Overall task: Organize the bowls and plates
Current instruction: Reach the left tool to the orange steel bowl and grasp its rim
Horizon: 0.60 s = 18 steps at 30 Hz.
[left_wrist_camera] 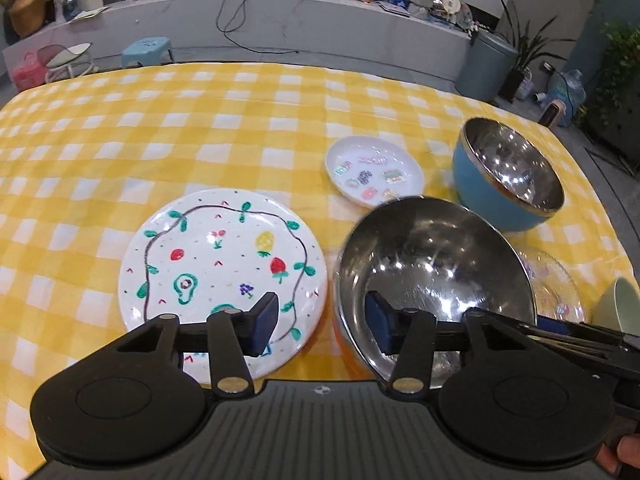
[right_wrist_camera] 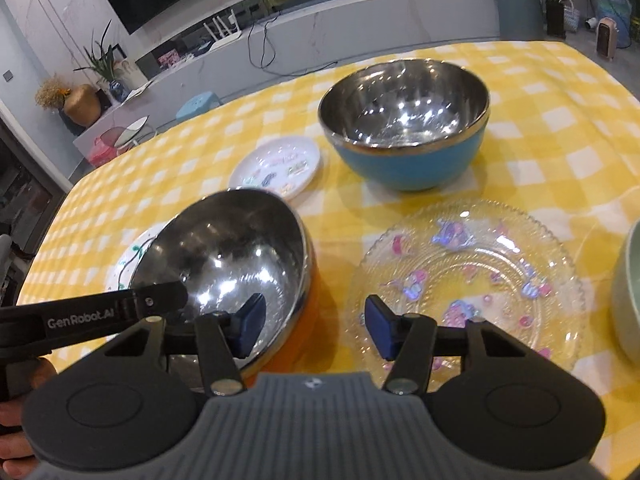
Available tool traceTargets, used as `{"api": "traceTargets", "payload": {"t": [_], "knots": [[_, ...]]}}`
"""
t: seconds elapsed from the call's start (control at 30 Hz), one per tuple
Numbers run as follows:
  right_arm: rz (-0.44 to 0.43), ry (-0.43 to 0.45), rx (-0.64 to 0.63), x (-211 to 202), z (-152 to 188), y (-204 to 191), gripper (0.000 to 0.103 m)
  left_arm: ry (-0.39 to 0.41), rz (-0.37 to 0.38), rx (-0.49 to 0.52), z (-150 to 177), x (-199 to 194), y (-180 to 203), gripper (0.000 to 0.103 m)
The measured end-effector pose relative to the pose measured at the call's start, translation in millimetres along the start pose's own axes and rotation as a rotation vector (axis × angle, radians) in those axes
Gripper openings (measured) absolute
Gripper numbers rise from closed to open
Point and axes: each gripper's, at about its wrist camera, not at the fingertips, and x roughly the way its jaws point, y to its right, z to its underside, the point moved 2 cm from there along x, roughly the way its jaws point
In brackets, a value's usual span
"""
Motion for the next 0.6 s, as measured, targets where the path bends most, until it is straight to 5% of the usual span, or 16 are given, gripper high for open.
{"api": "traceTargets", "payload": {"t": [0.27,0.43,0.5,0.6], "knots": [[0.012,-0.002,-0.019,3,3,-6,0.055,-0.014,-0.018,0.005,1,3,1,0.058],[0.028,0.023,-0.043,3,2,-10,0.041,-0.044,0.009,-0.019,2,7,-2,0.040],[0.034,0.024,-0.053,4,2,-10,0.040,-0.049,0.041,-0.007,3,7,1,0.022],[0.047,0.036,-0.088,3,3,-13,0.028,-0.041,0.033,0.028,6,5,10,0.017]]}}
